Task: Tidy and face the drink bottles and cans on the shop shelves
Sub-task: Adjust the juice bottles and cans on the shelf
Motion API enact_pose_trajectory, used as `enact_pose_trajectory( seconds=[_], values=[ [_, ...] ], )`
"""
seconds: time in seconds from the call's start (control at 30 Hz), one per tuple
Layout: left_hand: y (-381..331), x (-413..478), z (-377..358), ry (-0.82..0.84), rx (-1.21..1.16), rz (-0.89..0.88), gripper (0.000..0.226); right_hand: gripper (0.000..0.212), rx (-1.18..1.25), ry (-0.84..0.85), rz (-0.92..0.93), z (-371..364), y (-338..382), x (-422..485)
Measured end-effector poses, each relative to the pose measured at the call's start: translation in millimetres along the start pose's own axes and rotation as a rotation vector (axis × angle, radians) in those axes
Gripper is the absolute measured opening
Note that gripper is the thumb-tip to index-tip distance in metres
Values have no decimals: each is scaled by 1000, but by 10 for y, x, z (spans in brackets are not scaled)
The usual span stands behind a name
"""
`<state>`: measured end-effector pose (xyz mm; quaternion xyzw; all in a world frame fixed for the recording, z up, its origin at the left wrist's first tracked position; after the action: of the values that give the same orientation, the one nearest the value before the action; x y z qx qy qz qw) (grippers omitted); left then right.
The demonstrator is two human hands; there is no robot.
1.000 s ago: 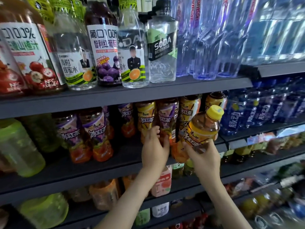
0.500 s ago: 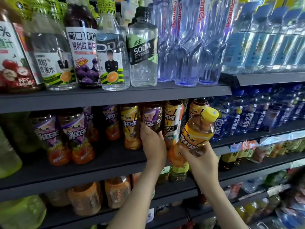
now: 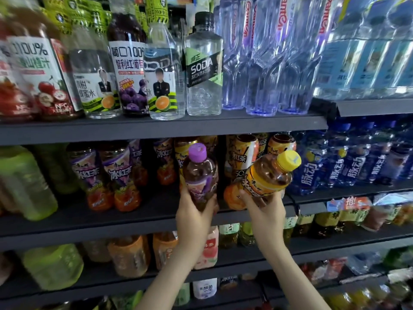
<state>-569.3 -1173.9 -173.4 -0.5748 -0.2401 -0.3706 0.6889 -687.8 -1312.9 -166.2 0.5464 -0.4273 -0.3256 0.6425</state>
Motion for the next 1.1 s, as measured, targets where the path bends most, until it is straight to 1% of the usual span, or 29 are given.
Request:
enact_pose_trajectory(
  seconds=[0.1, 0.17, 0.27, 0.43, 0.67, 0.87, 0.97, 1.1],
  values=[
    [8, -12, 317, -61, 36, -58, 53, 42, -21, 41, -10, -211, -14, 48],
    [72, 1, 481, -66, 56, -38, 54, 47, -77, 48, -17, -365, -44, 100],
    [200, 16, 674, -62, 123, -1, 55, 47, -161, 36, -18, -574, -49, 174],
    [337, 62, 829, -56, 202, 51, 52, 56, -299, 34, -25, -859, -29, 332],
    [447, 256, 760, -29, 246, 85, 56, 55, -314, 51, -37, -1049, -113, 413],
    [607, 453, 605, -35, 262, 139, 50, 67, -366, 51, 1, -997, -178, 232],
    [664, 539, 541, -36, 282, 129, 51, 63, -370, 3, 69, -961, -174, 97],
    [718, 584, 454, 0, 338, 140, 63, 54, -367, 5, 68, -934, -210, -10]
  ],
)
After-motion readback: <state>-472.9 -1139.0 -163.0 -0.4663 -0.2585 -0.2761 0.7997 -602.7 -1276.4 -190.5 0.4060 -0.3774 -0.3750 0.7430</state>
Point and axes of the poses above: each hand's wrist, its own x-axis towards the middle knuckle, its own z-axis out of the back of the hand, y = z × x, the point moved 6 cm from there along x, towards the middle knuckle, and after that the axes turned 14 degrees about -z, right-handed, at the moved point
